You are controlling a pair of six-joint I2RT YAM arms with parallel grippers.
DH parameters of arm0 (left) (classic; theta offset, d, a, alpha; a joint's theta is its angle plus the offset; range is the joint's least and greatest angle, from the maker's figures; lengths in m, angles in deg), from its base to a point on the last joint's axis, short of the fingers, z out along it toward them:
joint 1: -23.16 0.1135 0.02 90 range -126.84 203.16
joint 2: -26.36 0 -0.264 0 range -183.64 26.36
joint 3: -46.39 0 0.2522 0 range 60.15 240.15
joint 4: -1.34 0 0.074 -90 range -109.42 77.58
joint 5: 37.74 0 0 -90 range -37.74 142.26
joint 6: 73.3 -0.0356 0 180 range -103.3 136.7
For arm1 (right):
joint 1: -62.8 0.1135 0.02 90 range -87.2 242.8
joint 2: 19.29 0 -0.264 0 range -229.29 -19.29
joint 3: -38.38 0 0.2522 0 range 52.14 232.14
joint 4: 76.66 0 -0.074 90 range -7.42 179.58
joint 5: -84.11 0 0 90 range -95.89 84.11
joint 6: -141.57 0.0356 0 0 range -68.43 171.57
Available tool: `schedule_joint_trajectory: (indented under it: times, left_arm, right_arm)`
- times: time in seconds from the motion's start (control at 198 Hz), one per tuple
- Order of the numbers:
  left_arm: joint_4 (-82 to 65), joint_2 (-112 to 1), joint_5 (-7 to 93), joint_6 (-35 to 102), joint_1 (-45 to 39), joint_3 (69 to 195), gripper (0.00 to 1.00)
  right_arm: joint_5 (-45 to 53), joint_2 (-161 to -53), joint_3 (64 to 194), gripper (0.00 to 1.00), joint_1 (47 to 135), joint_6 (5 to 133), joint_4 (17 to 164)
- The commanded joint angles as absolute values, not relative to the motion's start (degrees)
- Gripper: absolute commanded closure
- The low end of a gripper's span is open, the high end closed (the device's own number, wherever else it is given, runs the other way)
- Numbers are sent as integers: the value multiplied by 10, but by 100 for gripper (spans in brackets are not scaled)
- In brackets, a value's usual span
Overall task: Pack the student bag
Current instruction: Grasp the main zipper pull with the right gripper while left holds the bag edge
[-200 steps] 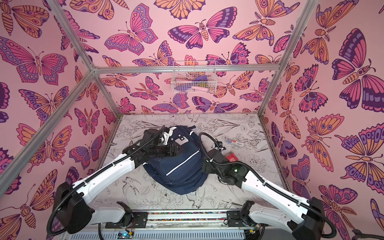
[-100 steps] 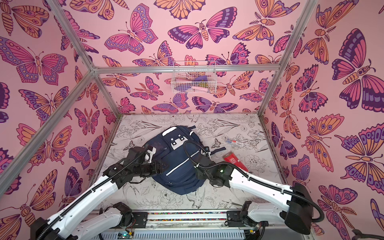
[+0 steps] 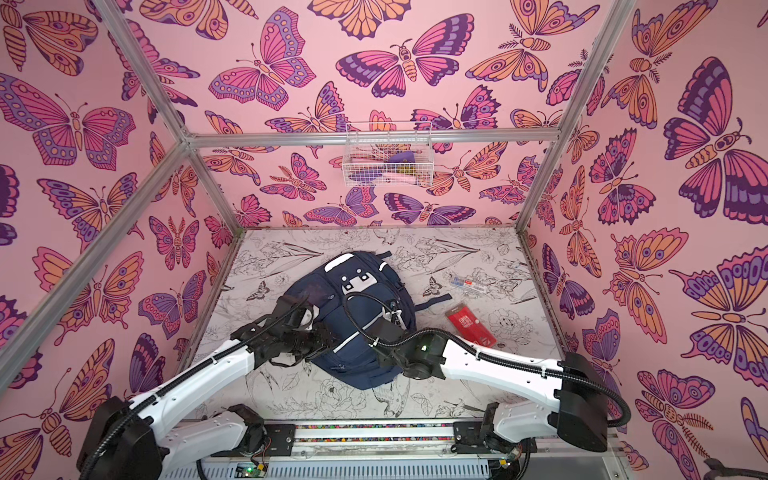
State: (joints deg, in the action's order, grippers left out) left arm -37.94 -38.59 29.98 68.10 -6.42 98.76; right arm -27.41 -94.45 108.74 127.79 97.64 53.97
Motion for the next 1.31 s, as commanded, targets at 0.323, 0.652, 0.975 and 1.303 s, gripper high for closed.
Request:
schedule_joint_trajectory:
  times: [0.323,0.652,0.975,1.303]
  left_arm:
    - [-411,-359,306,701,-67,969,36]
    - [-387,-447,301,708,-78,1000,48]
    - [-315,-452,282,766,-79,1009,79]
    - [-93,-437,221,920,-63,969,100]
  right_arm:
    - [-297,-937,1118,42,1282,974,531]
    - [-297,-941,1127,61,1282,971,524]
    - [-294,-955,1140,90,1283,964,516]
    - [-278,-967,1152,88,1297,967,539]
